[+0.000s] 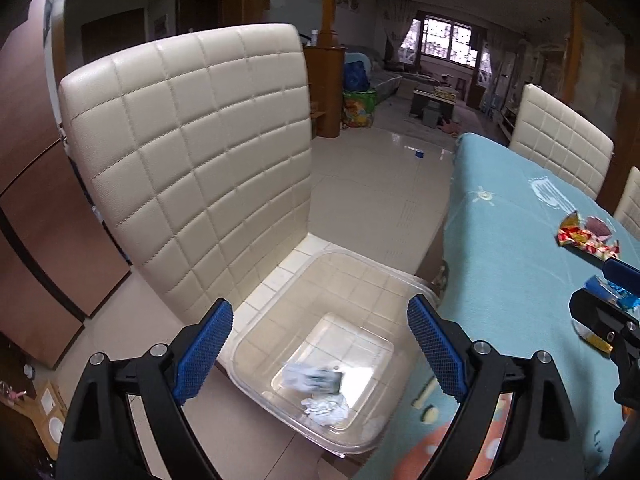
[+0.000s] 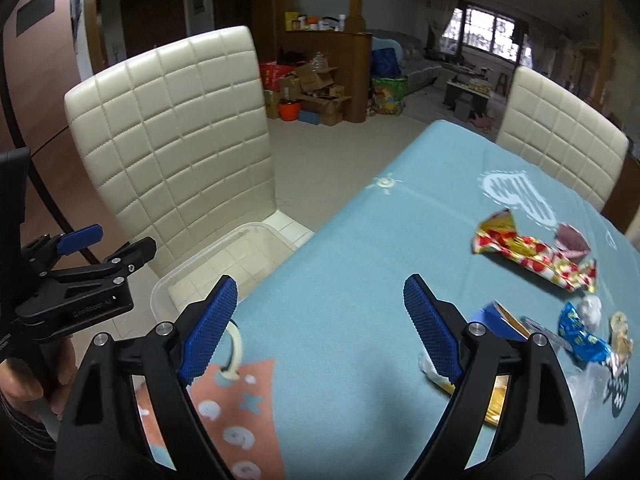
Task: Collect trash
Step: 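Drop the tissue into the clear bin with left gripper while right drops the carton, then grasp the clear plastic cup tray with the right gripper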
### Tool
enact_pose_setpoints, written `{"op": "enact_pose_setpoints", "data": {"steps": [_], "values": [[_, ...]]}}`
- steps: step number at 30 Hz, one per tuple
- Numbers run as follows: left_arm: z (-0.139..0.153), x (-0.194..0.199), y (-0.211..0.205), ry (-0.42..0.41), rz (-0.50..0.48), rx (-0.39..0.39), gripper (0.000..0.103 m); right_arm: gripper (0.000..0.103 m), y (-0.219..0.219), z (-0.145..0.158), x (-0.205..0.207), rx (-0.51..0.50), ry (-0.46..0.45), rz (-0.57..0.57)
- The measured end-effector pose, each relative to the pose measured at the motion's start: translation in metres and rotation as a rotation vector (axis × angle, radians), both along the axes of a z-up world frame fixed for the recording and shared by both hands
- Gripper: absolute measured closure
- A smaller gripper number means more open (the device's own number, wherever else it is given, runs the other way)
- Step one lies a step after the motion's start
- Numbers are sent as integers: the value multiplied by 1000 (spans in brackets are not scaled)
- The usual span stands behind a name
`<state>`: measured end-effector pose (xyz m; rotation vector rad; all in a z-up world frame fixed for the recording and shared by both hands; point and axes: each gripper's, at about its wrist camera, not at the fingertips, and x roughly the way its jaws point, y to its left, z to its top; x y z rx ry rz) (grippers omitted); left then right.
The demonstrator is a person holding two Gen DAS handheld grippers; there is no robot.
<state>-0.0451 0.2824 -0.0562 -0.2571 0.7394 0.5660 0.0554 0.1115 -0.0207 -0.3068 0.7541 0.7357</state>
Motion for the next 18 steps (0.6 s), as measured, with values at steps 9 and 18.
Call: {"op": "enact_pose_setpoints", "data": {"steps": [9,18], "values": [[12,26,-71,10,-191,-6,16,10,-100,7,5,18,-10,-187],[9,64,-161,59,-392,-9,16,4,-212,-15,24,-24,19,-435]]}}
